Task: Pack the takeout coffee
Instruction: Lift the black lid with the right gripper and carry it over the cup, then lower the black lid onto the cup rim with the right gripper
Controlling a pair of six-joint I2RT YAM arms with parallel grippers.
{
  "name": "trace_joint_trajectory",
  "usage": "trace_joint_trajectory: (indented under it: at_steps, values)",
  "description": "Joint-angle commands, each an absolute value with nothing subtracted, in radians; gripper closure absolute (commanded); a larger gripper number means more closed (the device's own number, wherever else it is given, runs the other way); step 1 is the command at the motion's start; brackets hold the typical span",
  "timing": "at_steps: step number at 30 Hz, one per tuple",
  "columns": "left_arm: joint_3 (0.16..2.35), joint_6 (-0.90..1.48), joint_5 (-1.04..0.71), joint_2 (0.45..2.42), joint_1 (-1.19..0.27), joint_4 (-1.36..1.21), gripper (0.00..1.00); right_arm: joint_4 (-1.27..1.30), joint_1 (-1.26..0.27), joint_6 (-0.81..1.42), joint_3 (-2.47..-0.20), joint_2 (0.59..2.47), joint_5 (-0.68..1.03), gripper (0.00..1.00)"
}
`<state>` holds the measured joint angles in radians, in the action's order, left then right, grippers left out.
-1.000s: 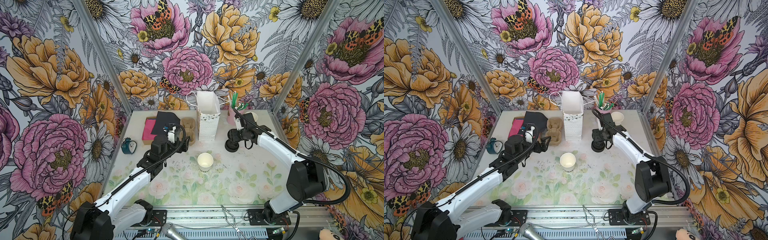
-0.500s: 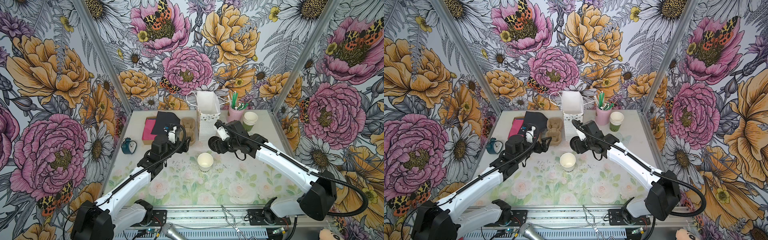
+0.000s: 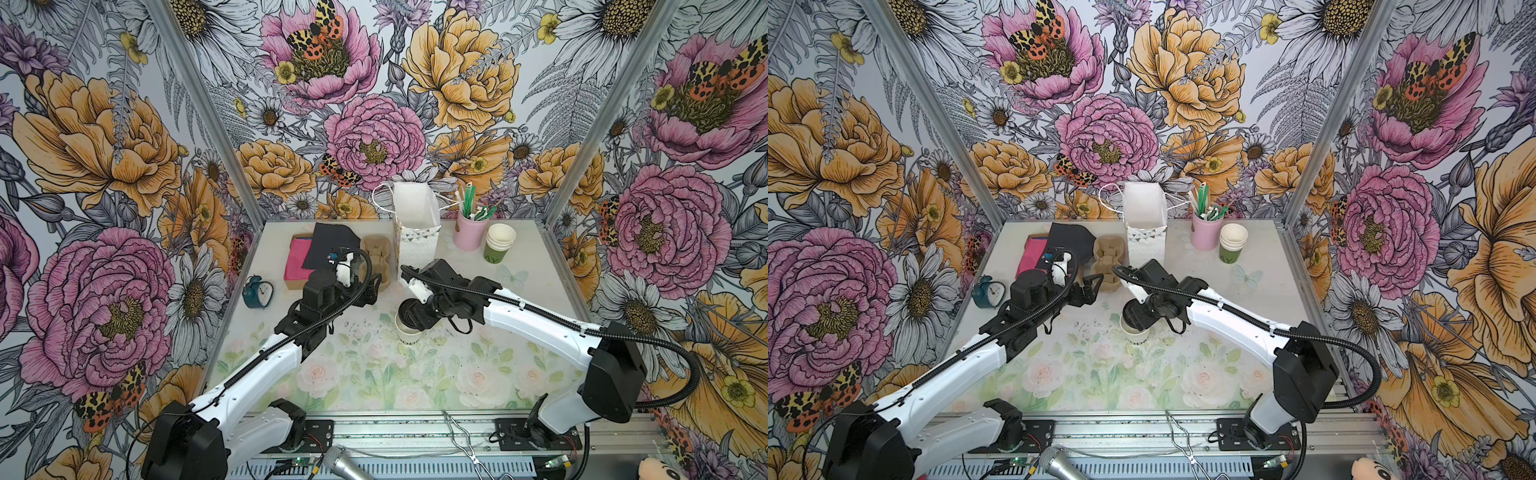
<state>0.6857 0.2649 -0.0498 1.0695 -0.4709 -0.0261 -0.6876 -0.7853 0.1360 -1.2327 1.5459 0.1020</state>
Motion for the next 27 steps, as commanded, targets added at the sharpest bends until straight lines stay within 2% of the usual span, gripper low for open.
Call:
trace_joint_trajectory:
  at_steps: [1,27]
  values:
    - [0.670,0.281,-0.063,1.071,-0.472,-0.041,0.05,-0.684,-0.787,0.121,-1.245,1.563,0.093,0.36]
    - [0.673,0.274,-0.060,1.081,-0.472,-0.043,0.04,-0.687,-0.847,0.109,-1.264,1.610,0.061,0.34]
